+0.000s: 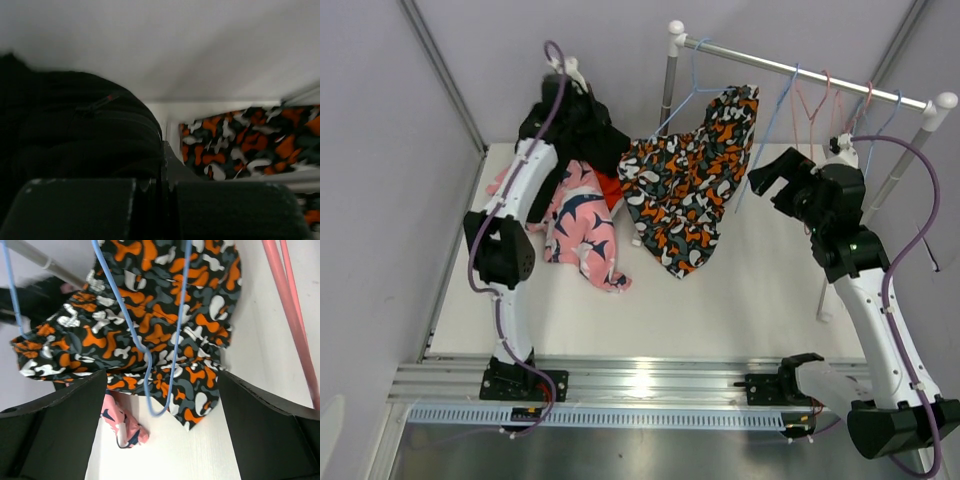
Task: Remove the shorts from the hanger
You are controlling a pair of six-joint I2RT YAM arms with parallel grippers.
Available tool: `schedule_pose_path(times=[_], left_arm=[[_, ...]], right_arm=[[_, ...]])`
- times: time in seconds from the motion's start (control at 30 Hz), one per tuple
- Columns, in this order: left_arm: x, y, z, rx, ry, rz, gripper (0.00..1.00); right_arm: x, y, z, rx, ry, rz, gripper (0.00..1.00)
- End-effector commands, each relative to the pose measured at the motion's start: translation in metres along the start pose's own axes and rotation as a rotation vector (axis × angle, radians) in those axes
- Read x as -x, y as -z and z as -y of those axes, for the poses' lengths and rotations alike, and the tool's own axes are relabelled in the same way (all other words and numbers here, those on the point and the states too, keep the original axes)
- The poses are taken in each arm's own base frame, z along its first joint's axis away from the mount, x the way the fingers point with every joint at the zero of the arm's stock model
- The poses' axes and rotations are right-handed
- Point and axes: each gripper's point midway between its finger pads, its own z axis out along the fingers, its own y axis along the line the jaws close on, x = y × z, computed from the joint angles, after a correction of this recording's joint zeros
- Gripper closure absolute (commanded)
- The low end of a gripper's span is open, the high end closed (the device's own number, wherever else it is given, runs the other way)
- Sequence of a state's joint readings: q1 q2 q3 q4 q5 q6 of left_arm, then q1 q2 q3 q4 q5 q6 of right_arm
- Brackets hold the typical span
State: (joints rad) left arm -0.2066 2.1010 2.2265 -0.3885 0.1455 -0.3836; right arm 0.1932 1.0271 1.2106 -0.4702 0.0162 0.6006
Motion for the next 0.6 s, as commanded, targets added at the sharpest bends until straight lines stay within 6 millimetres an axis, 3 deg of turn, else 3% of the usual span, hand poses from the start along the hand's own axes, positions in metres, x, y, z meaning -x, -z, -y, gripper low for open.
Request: schedule_pose_path(times=[0.0, 0.03, 0.07, 0.1, 0.13, 0.17, 0.23, 0.3, 0.33, 0.37, 0.47, 0.5, 0.57], left_arm=[[-0.015, 0.033, 0.063, -0.162, -0.054, 0.030, 1.00], [-0.009, 0.045, 0.071, -0.176, -0.063, 0.050, 0.95], [-0.018, 0.046, 0.072, -0.179, -0.063, 0.033, 0.85], [-0.030, 0.046, 0.068, -0.176, -0.064, 0.001, 0.51], [-0.036, 0.049, 0.066, -0.169, -0.066, -0.029, 0.35], [-0.035, 0.053, 0.067, -0.163, -0.069, -0.040, 0.01], [-0.032, 0.064, 0.065, -0.129, -0.094, -0.051, 0.01], [-0.012, 0.091, 0.074, -0.123, -0.127, 0.005, 0.01], [-0.014, 0.099, 0.072, -0.106, -0.137, 0.010, 0.01], [0.008, 0.126, 0.082, -0.123, -0.146, 0.070, 0.01], [0.015, 0.162, 0.076, -0.080, -0.148, 0.096, 0.01], [0.031, 0.192, 0.083, -0.090, -0.153, 0.144, 0.01], [0.019, 0.211, 0.074, -0.064, -0.154, 0.125, 0.01]], right_arm=[[0.033, 0.010, -0.043, 0.166, 0.021, 0.088, 0.01], [0.036, 0.012, -0.052, 0.201, 0.029, 0.095, 0.01], [0.042, 0.016, -0.065, 0.252, 0.039, 0.112, 0.01], [0.046, 0.021, -0.081, 0.303, 0.063, 0.122, 0.01], [0.048, 0.024, -0.093, 0.349, 0.083, 0.129, 0.00], [0.054, 0.029, -0.107, 0.393, 0.098, 0.151, 0.01], [0.060, 0.035, -0.137, 0.474, 0.140, 0.164, 0.01], [0.064, 0.038, -0.156, 0.520, 0.156, 0.171, 0.01], [0.059, 0.032, -0.167, 0.543, 0.162, 0.149, 0.01], [0.070, 0.040, -0.180, 0.571, 0.164, 0.178, 0.00], [0.074, 0.034, -0.204, 0.602, 0.171, 0.196, 0.01], [0.074, 0.030, -0.208, 0.599, 0.170, 0.201, 0.01], [0.074, 0.014, -0.217, 0.581, 0.175, 0.190, 0.01]])
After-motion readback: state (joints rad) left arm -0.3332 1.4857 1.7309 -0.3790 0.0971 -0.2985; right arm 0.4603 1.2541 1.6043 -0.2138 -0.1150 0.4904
